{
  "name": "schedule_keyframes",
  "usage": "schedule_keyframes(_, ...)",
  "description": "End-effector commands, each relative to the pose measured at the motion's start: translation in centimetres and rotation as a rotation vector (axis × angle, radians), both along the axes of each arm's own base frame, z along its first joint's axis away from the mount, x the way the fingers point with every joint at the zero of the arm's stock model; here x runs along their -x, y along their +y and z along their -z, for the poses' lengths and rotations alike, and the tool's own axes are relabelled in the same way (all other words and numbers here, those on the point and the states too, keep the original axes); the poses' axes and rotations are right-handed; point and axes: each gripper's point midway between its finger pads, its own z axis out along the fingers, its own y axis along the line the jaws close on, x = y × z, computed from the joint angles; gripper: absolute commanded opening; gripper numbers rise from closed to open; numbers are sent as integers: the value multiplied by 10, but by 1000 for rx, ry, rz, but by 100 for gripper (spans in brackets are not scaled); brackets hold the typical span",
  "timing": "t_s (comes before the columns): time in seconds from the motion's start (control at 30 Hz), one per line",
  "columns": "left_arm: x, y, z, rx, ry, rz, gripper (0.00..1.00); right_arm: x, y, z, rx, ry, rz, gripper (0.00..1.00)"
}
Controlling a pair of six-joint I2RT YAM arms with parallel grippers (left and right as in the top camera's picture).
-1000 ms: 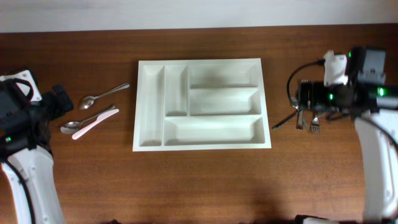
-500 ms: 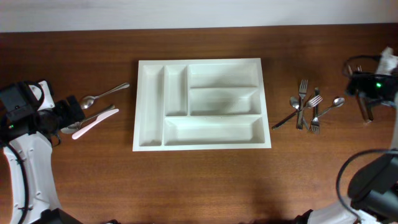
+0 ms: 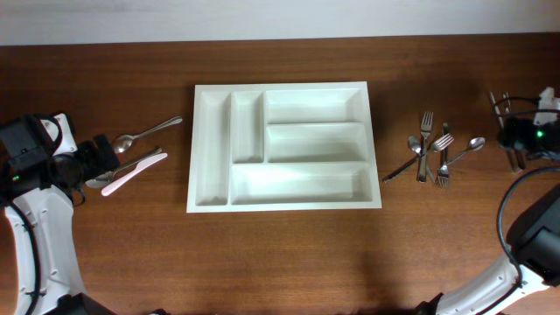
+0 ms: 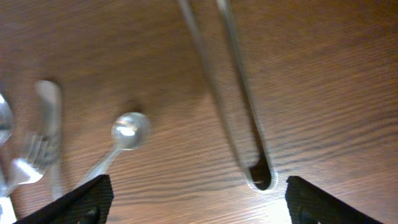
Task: Pack container
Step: 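Move the right gripper to the silver tongs and close on them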
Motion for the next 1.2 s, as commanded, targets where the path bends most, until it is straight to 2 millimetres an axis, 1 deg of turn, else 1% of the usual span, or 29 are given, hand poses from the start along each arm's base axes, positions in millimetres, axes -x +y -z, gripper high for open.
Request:
schedule_keyframes(0.0, -4, 0, -4, 15, -16, -1, 99, 0, -15, 6, 9, -11, 2, 86)
schedule_keyframes(0.17, -3, 0, -4, 15, -15, -1, 99, -3, -27, 18, 39, -9, 18, 85)
schedule_keyframes(0.27, -4, 0, -4, 15, -16, -1, 99, -9, -31, 26, 43, -18, 20, 84)
schedule_keyframes(0.37, -3, 0, -4, 15, -15, -1, 99, -15, -35, 27, 57, -41, 17, 85)
schedule_keyframes(0.57, -4, 0, -4, 15, -16, -1, 99, -25, -45, 24, 98, -83, 21, 80)
schedule_keyframes(0.83, -4, 0, -4, 15, -16, -1, 99, -29, -40, 51, 75, -54, 8, 79)
schedule_keyframes(0.97, -3, 0, -4, 15, -15, -1, 99, -29, -35, 63, 51, -38, 1, 82)
schedule_keyframes(1.07, -4, 0, -4, 15, -16, -1, 99, -28, -32, 72, 35, -24, -5, 82)
schedule_keyframes(1.17, -4, 0, -4, 15, -16, -1, 99, -26, -28, 81, 19, -5, -7, 72)
